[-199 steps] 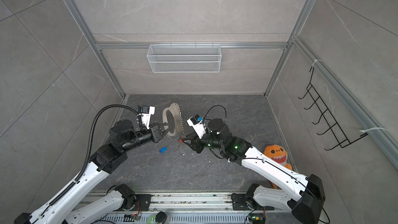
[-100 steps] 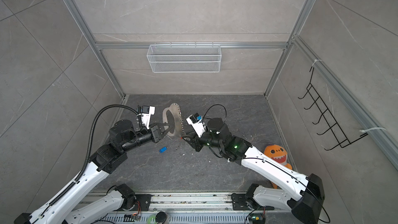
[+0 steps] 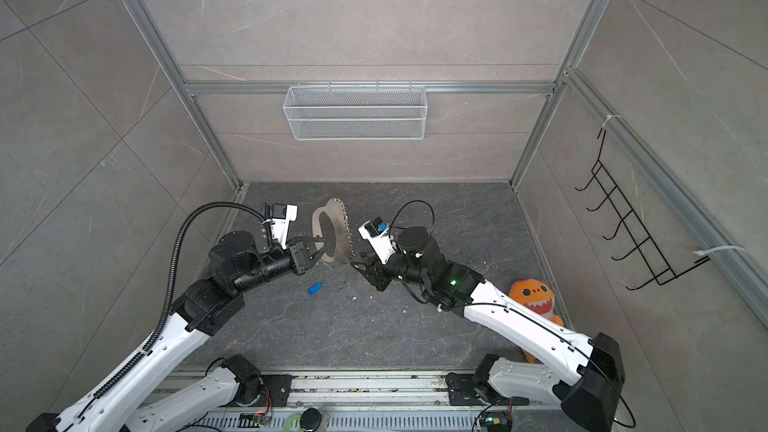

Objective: Remove the keys from the keyring

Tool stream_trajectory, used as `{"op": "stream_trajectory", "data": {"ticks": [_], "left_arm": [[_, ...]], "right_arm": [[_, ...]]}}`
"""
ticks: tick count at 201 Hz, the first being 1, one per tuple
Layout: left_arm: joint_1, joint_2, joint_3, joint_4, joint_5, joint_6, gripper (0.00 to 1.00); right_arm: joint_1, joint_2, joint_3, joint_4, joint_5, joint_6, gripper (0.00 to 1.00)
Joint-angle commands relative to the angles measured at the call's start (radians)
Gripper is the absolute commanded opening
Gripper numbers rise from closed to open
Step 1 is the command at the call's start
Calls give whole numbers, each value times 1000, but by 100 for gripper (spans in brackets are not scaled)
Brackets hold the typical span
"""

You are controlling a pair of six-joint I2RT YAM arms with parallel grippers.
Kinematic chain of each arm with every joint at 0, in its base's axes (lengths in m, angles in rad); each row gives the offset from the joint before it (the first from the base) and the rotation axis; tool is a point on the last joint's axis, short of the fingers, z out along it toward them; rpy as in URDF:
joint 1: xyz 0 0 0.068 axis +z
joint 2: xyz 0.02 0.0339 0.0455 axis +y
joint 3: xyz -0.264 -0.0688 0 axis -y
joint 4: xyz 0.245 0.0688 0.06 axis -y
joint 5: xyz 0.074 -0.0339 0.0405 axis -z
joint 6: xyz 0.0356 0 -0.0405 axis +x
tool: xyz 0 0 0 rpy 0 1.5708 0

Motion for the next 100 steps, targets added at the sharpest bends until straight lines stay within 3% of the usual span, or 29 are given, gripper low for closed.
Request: {"op": "stream_trajectory", "data": {"ticks": [1, 76, 100], "left_arm": [[1, -23, 30, 46, 24, -2, 0], [1, -20, 29, 53, 30, -9, 0], [2, -23, 27, 56, 33, -9, 0]], "right_arm": [[7, -9, 24, -15, 20, -18, 39], [13, 13, 45, 16, -5, -32, 24], [16, 14, 45, 21, -10, -34, 24]]}}
